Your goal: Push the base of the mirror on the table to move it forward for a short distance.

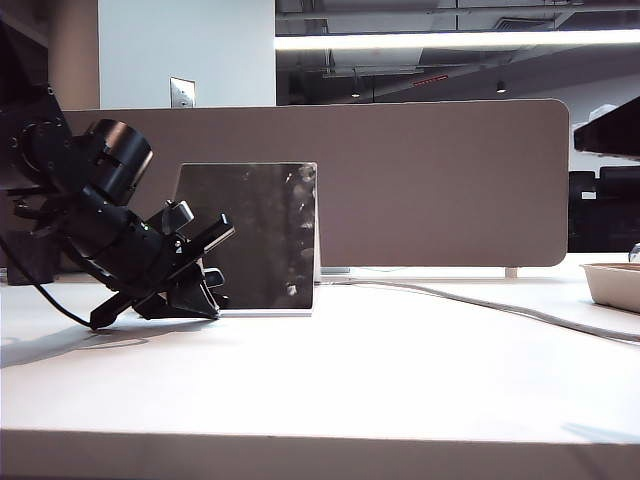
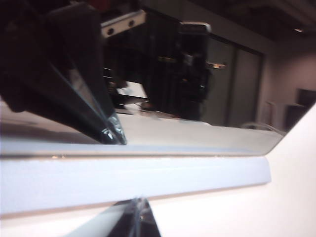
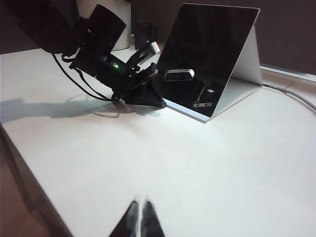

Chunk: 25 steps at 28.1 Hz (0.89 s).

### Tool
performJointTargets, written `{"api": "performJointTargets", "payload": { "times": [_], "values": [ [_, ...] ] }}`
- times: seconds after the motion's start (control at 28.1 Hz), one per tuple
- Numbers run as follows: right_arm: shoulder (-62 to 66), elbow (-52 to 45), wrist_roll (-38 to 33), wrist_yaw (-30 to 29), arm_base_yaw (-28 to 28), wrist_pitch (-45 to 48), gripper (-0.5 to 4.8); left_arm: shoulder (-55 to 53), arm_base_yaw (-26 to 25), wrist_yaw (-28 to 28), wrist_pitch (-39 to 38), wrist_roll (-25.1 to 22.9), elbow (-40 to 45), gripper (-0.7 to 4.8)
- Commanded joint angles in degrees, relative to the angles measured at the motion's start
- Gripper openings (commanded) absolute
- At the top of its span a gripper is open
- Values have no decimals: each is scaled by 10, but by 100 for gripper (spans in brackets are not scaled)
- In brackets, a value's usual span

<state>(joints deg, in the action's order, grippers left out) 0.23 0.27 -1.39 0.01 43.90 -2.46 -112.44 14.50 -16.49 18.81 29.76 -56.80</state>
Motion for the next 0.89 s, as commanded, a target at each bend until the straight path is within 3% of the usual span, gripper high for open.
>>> {"api": "performJointTargets", "payload": {
  "times": [0.04, 0.36, 0.89],
  "values": [
    [0, 0, 1, 0, 0, 10, 22, -28, -1, 7, -46, -10, -20, -2],
    [0, 0, 1, 0, 0, 10, 22, -50, -4, 6, -60, -13, -74, -2],
    [0, 0, 1, 0, 0, 10, 22, -71, -17, 9, -53, -13, -77, -2]
  ]
}}
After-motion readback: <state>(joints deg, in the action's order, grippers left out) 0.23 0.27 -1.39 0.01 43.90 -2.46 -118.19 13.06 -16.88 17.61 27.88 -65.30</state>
